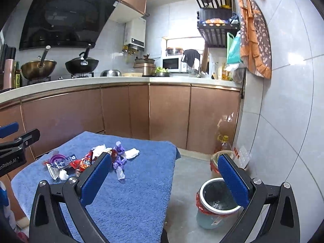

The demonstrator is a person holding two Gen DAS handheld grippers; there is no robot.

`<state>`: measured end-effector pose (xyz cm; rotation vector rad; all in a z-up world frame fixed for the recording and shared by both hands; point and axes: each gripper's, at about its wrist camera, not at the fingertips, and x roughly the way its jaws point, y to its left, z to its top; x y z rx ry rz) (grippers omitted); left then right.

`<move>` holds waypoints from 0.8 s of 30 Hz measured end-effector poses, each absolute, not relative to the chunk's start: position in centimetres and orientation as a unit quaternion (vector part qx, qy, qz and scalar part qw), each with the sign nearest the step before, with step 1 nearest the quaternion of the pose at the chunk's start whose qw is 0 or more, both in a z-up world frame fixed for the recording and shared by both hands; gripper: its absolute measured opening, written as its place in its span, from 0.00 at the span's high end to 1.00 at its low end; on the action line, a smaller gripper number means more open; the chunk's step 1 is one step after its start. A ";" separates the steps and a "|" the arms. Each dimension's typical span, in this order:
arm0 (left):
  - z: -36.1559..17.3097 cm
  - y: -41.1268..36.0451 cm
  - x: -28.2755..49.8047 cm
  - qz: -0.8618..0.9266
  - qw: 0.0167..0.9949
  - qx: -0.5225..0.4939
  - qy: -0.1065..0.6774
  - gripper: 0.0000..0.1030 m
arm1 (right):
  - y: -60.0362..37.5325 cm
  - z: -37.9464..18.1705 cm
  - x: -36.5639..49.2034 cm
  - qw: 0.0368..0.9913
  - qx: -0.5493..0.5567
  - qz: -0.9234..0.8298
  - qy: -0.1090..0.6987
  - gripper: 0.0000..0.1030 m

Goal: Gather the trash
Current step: 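Move both tools toward the pile of trash on the blue towel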

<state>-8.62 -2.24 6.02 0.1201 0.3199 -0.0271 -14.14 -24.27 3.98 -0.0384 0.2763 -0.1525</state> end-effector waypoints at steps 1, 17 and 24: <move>6.2 -2.2 -8.9 -0.014 0.986 0.060 0.155 0.24 | -24.1 4.2 -14.5 0.988 -0.022 -0.079 0.131 0.00; 7.5 -1.9 -11.1 -0.017 0.990 0.047 0.130 0.24 | -24.5 6.1 -17.0 0.993 -0.008 -0.080 0.084 0.00; 7.3 -2.0 -10.4 -0.021 0.989 0.047 0.138 0.24 | -25.1 5.8 -16.2 0.994 0.005 -0.069 0.087 0.00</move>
